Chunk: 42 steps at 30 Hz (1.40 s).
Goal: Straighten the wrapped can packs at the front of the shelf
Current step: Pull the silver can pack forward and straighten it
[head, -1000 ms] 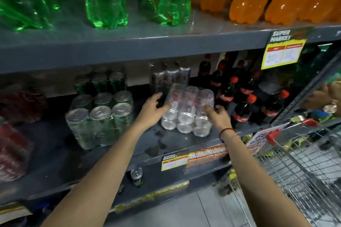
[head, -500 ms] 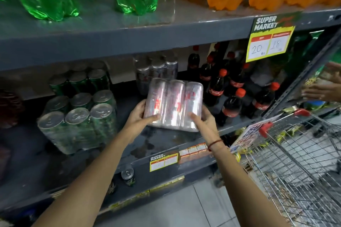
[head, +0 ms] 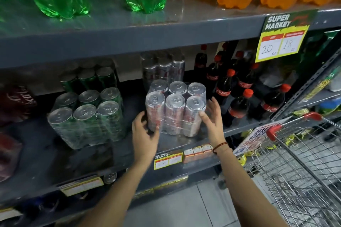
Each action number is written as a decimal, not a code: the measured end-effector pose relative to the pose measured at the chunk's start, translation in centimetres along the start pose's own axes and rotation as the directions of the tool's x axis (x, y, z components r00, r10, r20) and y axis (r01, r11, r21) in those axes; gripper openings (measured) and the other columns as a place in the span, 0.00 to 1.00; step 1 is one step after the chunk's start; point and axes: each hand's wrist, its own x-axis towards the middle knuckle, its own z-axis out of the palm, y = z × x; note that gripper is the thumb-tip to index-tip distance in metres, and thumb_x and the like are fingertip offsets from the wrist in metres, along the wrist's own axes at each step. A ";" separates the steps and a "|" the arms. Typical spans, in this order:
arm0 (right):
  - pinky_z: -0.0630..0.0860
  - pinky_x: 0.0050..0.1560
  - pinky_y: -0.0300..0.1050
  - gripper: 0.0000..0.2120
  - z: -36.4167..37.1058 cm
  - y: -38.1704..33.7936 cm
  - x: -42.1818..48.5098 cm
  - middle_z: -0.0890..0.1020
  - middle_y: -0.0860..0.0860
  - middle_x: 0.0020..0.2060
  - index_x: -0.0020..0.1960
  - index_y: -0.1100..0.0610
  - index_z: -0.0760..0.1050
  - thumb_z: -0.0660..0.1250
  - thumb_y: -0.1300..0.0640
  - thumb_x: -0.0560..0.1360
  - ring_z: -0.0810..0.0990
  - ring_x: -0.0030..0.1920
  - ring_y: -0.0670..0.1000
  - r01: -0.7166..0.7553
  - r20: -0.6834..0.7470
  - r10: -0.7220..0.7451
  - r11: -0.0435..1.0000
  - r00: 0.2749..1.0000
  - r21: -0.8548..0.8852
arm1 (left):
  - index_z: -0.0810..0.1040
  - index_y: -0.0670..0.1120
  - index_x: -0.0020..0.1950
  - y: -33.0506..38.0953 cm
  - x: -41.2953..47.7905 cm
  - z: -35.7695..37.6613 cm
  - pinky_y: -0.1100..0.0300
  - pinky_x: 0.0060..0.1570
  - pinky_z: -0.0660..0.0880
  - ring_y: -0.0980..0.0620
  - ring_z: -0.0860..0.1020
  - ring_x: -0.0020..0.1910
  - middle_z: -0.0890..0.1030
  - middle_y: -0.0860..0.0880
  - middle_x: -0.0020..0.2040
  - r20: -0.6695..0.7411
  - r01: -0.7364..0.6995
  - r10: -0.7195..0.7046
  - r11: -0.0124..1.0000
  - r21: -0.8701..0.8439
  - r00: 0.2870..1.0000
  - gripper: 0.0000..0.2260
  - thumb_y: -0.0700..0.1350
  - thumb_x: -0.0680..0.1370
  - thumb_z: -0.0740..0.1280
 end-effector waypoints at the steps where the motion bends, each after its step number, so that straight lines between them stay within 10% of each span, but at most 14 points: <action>1: 0.66 0.70 0.47 0.51 0.0 -0.4 0.5 0.63 0.53 0.74 0.74 0.52 0.57 0.69 0.28 0.60 0.64 0.73 0.50 0.004 -0.001 -0.004 1.000 1.000 0.003 | 0.64 0.46 0.69 0.3 -2.1 0.7 0.53 0.60 0.74 0.49 0.72 0.64 0.69 0.47 0.65 -0.024 -0.016 0.016 1.000 -0.006 1.000 0.28 0.39 0.72 0.71; 9: 0.63 0.73 0.56 0.38 0.4 -4.0 5.6 0.78 0.49 0.64 0.65 0.50 0.73 0.58 0.25 0.65 0.74 0.65 0.47 -0.100 0.182 0.108 0.993 0.977 -0.055 | 0.47 0.52 0.77 3.7 -6.6 5.0 0.55 0.75 0.50 0.55 0.50 0.76 0.50 0.53 0.78 0.209 0.141 -0.116 0.984 -0.109 0.971 0.35 0.49 0.77 0.65; 14: 0.69 0.69 0.58 0.35 1.4 -3.1 4.6 0.80 0.51 0.60 0.61 0.50 0.76 0.58 0.26 0.67 0.77 0.62 0.50 -0.033 0.056 0.033 0.999 0.998 -0.001 | 0.41 0.56 0.76 5.4 -5.8 5.6 0.54 0.74 0.45 0.57 0.45 0.76 0.43 0.57 0.78 0.303 0.313 -0.230 0.912 -0.264 0.925 0.37 0.65 0.73 0.55; 20: 0.70 0.68 0.57 0.34 3.8 -1.3 -0.4 0.78 0.52 0.61 0.63 0.56 0.72 0.58 0.31 0.70 0.75 0.63 0.51 0.070 -0.365 -0.027 0.992 0.930 0.105 | 0.61 0.49 0.74 4.7 -0.2 6.2 0.56 0.71 0.60 0.53 0.65 0.71 0.66 0.50 0.73 0.224 0.359 -0.283 0.783 -0.508 0.933 0.35 0.67 0.72 0.59; 25: 0.61 0.64 0.27 0.37 8.5 -1.2 -5.7 0.70 0.48 0.64 0.69 0.52 0.65 0.56 0.29 0.69 0.67 0.66 0.45 0.137 -0.466 -0.128 0.990 0.875 -0.015 | 0.82 0.44 0.46 5.2 5.2 5.1 0.56 0.49 0.76 0.47 0.82 0.42 0.85 0.43 0.40 0.405 0.544 -0.369 0.648 -0.534 0.837 0.25 0.63 0.74 0.56; 33: 0.68 0.57 0.26 0.19 5.6 -1.1 -2.8 0.74 0.51 0.57 0.60 0.56 0.72 0.60 0.44 0.77 0.73 0.56 0.39 0.141 -0.470 -0.111 0.990 0.876 0.029 | 0.75 0.42 0.59 3.1 3.5 3.7 0.51 0.64 0.68 0.43 0.75 0.59 0.77 0.42 0.60 -0.171 0.292 -0.376 0.879 -0.377 0.911 0.16 0.51 0.79 0.58; 36: 0.65 0.67 0.38 0.17 3.0 -2.4 2.7 0.73 0.50 0.60 0.62 0.52 0.71 0.58 0.45 0.79 0.72 0.60 0.46 0.004 -0.340 0.009 0.999 0.940 0.039 | 0.67 0.41 0.68 3.1 -2.4 5.0 0.60 0.61 0.65 0.50 0.71 0.59 0.68 0.43 0.64 -0.221 0.183 -0.276 0.913 -0.364 0.935 0.20 0.48 0.78 0.59; 42: 0.58 0.70 0.43 0.27 1.0 -4.5 7.0 0.71 0.46 0.62 0.72 0.52 0.63 0.51 0.39 0.78 0.66 0.67 0.47 -0.209 0.072 0.207 0.978 0.976 0.023 | 0.47 0.50 0.76 5.0 -6.7 8.1 0.62 0.69 0.51 0.62 0.53 0.66 0.52 0.61 0.68 0.123 0.188 -0.160 0.944 -0.271 0.979 0.35 0.50 0.76 0.65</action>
